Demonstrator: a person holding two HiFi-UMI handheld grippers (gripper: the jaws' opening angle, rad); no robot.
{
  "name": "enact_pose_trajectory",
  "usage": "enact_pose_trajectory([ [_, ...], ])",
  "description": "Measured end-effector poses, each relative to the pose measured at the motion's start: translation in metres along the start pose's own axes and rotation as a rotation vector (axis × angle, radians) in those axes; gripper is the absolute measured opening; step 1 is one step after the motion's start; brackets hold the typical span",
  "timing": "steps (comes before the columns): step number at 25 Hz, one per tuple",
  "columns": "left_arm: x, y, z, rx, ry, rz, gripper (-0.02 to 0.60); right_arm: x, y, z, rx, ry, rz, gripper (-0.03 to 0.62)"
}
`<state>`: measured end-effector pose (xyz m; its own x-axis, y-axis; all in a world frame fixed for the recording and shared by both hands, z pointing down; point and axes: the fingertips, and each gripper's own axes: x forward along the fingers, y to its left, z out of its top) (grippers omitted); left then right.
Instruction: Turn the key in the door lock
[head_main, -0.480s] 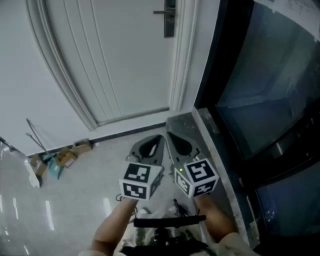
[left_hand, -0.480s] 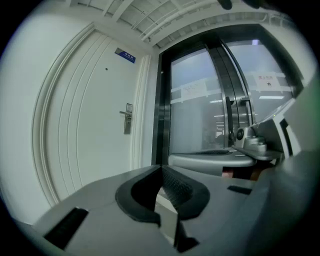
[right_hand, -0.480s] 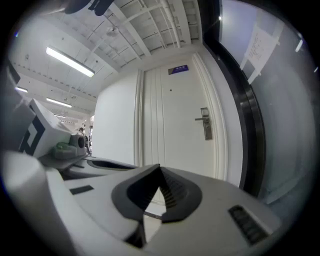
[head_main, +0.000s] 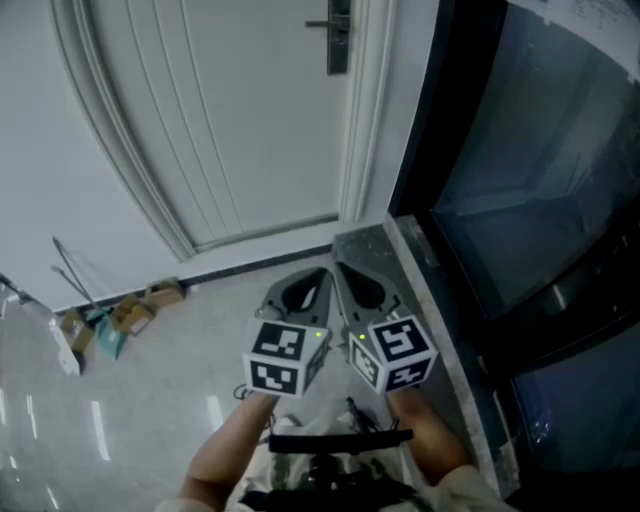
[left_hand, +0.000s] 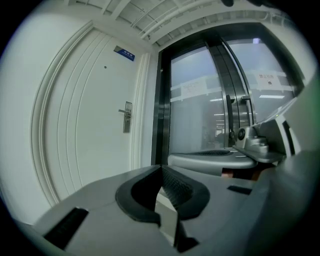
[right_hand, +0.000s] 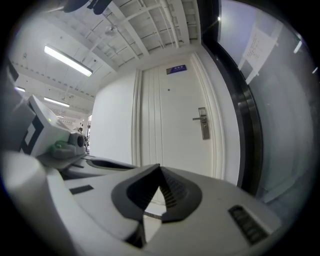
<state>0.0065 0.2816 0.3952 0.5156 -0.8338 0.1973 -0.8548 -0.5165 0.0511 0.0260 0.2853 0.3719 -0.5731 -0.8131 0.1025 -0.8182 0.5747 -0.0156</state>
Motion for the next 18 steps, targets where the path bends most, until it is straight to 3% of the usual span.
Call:
enact_pose_trajectory([
  [18, 0.049, -0.039, 0.007, 0.009, 0.015, 0.046, 0.015, -0.019, -0.065, -0.001, 0.008, -0.008, -0.025, 0.006],
])
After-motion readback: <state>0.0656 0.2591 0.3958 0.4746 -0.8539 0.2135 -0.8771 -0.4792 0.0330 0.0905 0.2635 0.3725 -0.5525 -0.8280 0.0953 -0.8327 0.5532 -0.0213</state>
